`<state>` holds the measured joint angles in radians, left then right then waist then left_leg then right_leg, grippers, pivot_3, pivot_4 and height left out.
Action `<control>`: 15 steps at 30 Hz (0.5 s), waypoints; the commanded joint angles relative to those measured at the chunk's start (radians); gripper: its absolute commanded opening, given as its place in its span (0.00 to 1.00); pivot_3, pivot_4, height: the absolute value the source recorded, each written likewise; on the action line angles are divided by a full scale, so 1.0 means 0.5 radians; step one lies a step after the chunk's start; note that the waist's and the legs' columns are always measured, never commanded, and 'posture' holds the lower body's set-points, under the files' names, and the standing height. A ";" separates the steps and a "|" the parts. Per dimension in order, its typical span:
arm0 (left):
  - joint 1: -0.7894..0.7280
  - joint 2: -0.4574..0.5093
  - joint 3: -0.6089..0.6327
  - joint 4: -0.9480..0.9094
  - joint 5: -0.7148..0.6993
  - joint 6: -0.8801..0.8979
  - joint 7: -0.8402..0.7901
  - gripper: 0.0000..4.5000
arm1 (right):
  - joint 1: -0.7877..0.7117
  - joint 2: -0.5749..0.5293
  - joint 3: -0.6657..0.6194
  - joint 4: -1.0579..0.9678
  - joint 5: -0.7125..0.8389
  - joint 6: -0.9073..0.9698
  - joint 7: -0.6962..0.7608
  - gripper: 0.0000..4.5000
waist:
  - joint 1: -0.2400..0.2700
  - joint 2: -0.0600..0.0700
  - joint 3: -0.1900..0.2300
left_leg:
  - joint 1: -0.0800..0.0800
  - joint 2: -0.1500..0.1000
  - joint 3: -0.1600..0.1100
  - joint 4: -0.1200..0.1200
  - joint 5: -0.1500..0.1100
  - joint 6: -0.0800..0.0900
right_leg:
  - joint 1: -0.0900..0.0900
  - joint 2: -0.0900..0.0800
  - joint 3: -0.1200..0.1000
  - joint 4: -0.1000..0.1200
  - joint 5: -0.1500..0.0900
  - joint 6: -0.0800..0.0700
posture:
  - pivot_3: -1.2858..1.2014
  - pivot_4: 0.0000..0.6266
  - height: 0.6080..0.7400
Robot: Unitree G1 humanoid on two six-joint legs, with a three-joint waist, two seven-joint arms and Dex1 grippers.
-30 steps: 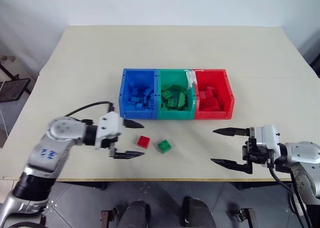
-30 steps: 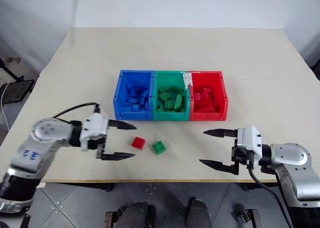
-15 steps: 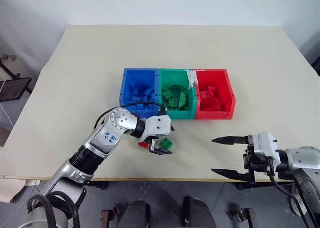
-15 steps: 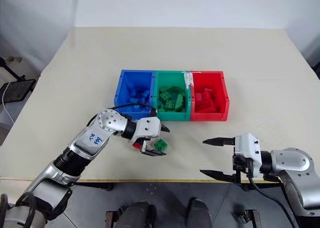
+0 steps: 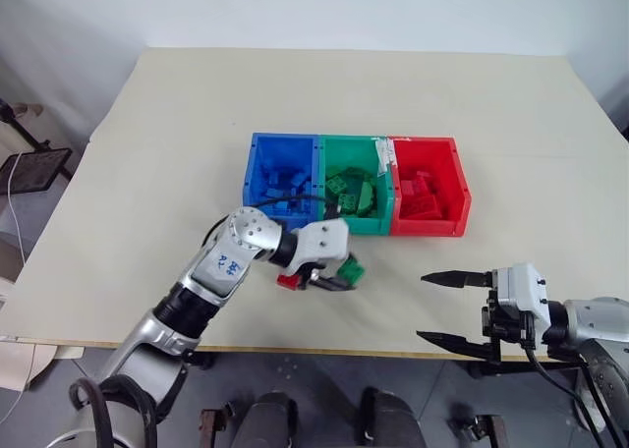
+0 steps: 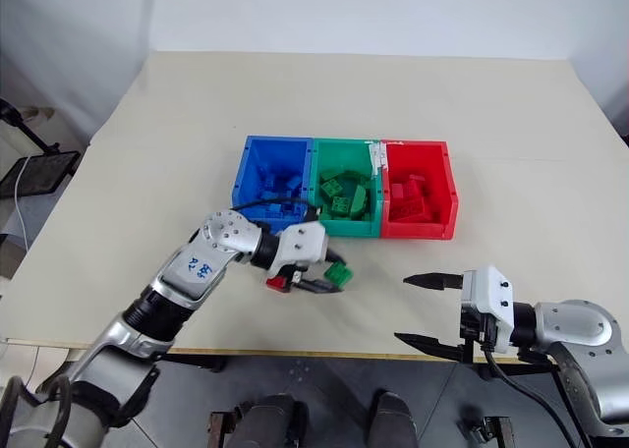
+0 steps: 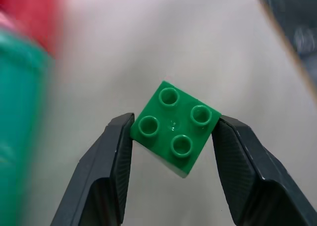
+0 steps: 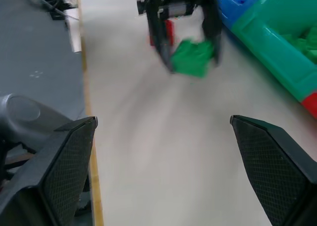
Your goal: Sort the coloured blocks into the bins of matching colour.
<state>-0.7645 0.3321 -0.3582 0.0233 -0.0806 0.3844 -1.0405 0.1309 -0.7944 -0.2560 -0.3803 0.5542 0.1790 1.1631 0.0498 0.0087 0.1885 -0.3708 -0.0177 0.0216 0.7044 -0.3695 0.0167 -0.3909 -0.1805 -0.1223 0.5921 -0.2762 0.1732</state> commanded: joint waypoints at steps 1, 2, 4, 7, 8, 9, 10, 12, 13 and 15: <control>-0.154 -0.141 0.235 0.059 -0.013 -0.031 0.362 0.46 | 0.033 0.127 -0.194 -0.150 0.139 0.001 -0.218 1.00 | 0.003 0.000 0.000 | 0.000 0.000 0.000 0.000 0.000 0.000 | 0.000 0.000 0.000 0.000 0.000 0.000 | 0.52 0.24 1.00; -0.203 -0.175 0.269 0.114 0.020 -0.021 0.462 0.46 | 0.032 0.165 -0.225 -0.170 0.165 0.014 -0.283 1.00 | 0.003 -0.001 -0.001 | 0.001 0.000 0.000 0.000 0.000 0.000 | 0.000 0.000 0.000 0.001 0.000 0.000 | 0.52 0.24 1.00; -0.321 -0.241 0.332 0.274 0.064 -0.046 0.644 0.46 | 0.010 0.249 -0.278 -0.181 0.149 -0.014 -0.425 1.00 | 0.003 -0.001 -0.001 | 0.001 -0.001 0.001 0.001 0.000 0.000 | 0.001 0.000 0.001 0.001 0.000 0.000 | 0.52 0.24 1.00; -0.519 -0.300 0.327 0.635 0.159 -0.174 0.805 0.46 | -0.050 0.339 -0.355 -0.139 0.056 -0.050 -0.660 1.00 | 0.005 -0.001 -0.001 | 0.002 -0.001 0.001 0.001 0.000 0.000 | 0.001 0.000 0.001 0.001 0.000 0.000 | 0.52 0.24 1.00; -0.563 -0.315 0.309 0.743 0.186 -0.207 0.827 0.46 | -0.065 0.336 -0.371 -0.121 0.033 -0.031 -0.711 1.00 | 0.006 -0.001 -0.001 | 0.001 -0.002 0.002 0.001 0.000 0.001 | 0.000 0.000 0.001 0.000 0.000 0.000 | 0.52 0.24 1.00; -0.588 -0.328 0.295 0.831 0.196 -0.228 0.828 0.46 | -0.084 0.319 -0.383 -0.098 -0.003 -0.025 -0.742 1.00 | 0.006 -0.001 -0.001 | 0.001 -0.003 0.002 0.000 0.000 0.001 | 0.000 0.000 0.001 0.000 0.000 0.000 | 0.52 0.24 1.00; -0.604 -0.342 0.294 0.903 0.198 -0.239 0.828 0.46 | -0.099 0.300 -0.402 -0.088 -0.003 0.004 -0.769 1.00 | 0.006 -0.001 -0.001 | 0.001 -0.003 0.003 0.000 0.000 0.001 | 0.000 -0.001 0.001 0.000 0.000 0.000 | 0.52 0.24 1.00; -0.613 -0.353 0.303 0.966 0.193 -0.237 0.824 0.54 | -0.115 0.272 -0.420 -0.094 0.027 0.048 -0.783 1.00 | 0.004 -0.001 -0.001 | 0.001 -0.003 0.003 -0.003 0.000 0.001 | -0.001 -0.001 0.001 0.000 0.000 0.001 | 0.52 0.24 1.00; -0.614 -0.354 0.308 0.977 0.190 -0.232 0.822 0.62 | -0.119 0.263 -0.424 -0.102 0.050 0.064 -0.780 1.00 | 0.003 -0.001 -0.001 | 0.001 -0.003 0.003 -0.005 0.000 0.001 | -0.002 -0.001 0.001 0.000 0.000 0.001 | 0.52 0.24 1.00; -0.580 -0.340 0.325 0.844 0.134 -0.180 0.754 0.73 | -0.131 0.227 -0.398 -0.179 0.139 0.133 -0.742 1.00 | -0.003 -0.001 -0.001 | 0.000 -0.003 0.003 -0.007 0.000 0.001 | -0.003 0.000 0.000 0.000 0.000 0.001 | 0.52 0.24 1.00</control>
<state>-1.0460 0.1611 -0.2088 0.5194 0.0058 0.2951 -0.6478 0.0715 -0.6656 -0.4398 -0.4227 0.5826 0.2287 0.7835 0.0484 0.0081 0.1879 -0.3706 -0.0191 0.0230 0.7005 -0.3693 0.0172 -0.3927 -0.1807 -0.1224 0.5919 -0.2760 0.1736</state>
